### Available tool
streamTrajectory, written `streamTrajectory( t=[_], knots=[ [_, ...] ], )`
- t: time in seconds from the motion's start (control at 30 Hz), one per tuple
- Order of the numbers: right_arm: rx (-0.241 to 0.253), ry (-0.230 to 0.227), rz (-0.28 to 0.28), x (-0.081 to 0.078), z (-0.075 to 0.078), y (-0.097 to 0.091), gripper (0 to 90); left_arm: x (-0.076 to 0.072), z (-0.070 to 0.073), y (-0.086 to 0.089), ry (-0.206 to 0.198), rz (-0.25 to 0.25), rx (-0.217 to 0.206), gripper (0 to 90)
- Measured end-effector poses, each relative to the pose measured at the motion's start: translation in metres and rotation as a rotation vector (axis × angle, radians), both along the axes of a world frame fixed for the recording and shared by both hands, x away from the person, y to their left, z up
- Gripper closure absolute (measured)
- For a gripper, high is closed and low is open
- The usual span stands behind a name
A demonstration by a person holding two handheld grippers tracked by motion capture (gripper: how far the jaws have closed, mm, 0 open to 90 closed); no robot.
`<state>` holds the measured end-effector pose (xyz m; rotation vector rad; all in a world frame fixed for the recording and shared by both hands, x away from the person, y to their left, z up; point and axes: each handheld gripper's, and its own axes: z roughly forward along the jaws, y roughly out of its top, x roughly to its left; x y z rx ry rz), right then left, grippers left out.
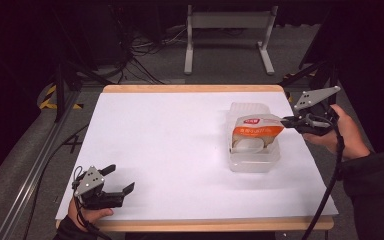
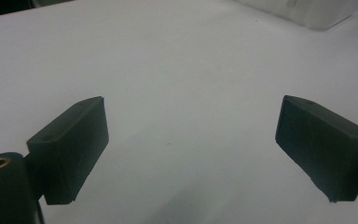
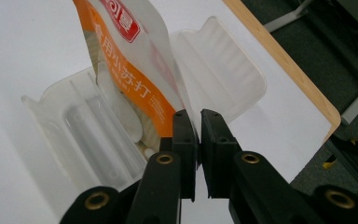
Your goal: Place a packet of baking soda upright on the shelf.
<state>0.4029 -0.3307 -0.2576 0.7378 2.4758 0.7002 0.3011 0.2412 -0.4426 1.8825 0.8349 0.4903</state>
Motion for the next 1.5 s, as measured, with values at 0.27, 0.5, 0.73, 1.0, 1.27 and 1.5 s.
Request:
streamTrajectory(
  t=[0.27,0.5,0.73,1.0,1.27,1.5],
  knots=[
    [0.008,-0.009,-0.011,-0.003,0.003,0.001,72.7,0.0,-0.002,-0.002,0.008,-0.009,0.0,10.2],
    [0.059,-0.038,-0.051,-0.011,0.004,-0.01,61.3,0.0,-0.002,-0.003,0.007,-0.011,0.003,10.2],
    [0.119,-0.064,-0.064,-0.021,-0.002,-0.023,54.6,0.0,-0.001,-0.002,0.008,-0.005,0.0,10.2],
    [0.128,-0.083,-0.059,-0.035,-0.016,-0.029,50.7,0.0,-0.002,-0.002,0.008,-0.006,0.004,10.2],
    [0.132,-0.094,-0.069,-0.047,-0.043,-0.035,45.5,0.001,-0.002,-0.002,0.005,-0.003,0.01,10.1],
    [0.17,-0.108,-0.072,-0.06,-0.062,-0.041,40.5,0.001,-0.002,-0.002,0.005,0.005,0.01,10.0]
  ],
)
